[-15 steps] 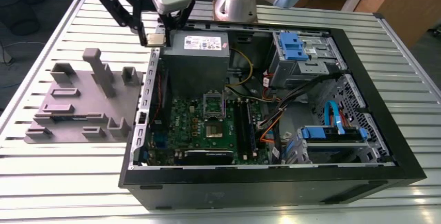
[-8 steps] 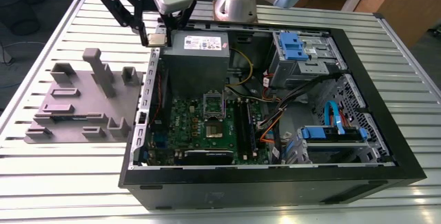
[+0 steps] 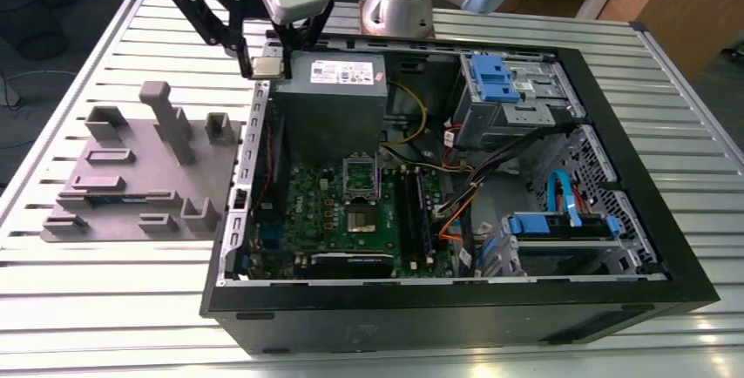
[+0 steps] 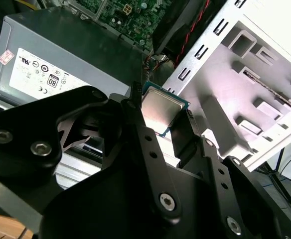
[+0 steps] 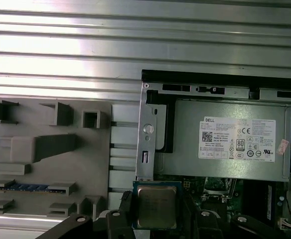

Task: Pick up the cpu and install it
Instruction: 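Pick up the cpu and move it towards the insertion slot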

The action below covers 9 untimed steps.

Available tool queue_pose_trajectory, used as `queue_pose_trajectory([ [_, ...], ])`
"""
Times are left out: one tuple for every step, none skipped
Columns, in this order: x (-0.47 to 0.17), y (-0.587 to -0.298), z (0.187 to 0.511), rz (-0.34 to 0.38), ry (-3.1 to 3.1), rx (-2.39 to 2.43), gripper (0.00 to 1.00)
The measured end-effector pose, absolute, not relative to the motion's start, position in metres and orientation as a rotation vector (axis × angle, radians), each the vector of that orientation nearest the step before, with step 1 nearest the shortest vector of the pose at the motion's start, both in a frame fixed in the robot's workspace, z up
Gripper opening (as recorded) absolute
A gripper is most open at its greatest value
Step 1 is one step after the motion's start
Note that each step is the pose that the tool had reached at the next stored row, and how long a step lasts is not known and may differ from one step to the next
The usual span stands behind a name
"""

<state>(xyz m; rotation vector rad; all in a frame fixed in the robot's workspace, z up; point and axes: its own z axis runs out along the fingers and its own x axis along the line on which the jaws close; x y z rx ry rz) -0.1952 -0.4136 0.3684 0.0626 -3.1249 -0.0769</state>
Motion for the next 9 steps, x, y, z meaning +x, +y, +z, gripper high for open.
queue_pose_trajectory([
  [-0.195,-0.4136,0.3685,-0.077,-3.125,0.063,0.47],
  [-0.1947,-0.4136,0.3684,-0.077,-3.125,0.063,0.47],
  [-0.1944,-0.4136,0.3684,-0.077,-3.125,0.063,0.47],
  [-0.1941,-0.4136,0.3685,-0.077,-3.125,0.063,0.47],
  [-0.1938,-0.4136,0.3685,-0.077,-3.125,0.063,0.47],
  [-0.1935,-0.4136,0.3684,-0.077,-3.125,0.063,0.47],
  [-0.1933,-0.4136,0.3684,-0.077,-3.125,0.063,0.47],
  [-0.193,-0.4136,0.3684,-0.077,-3.125,0.063,0.47],
  [-0.1927,-0.4136,0.3685,-0.077,-3.125,0.063,0.47],
])
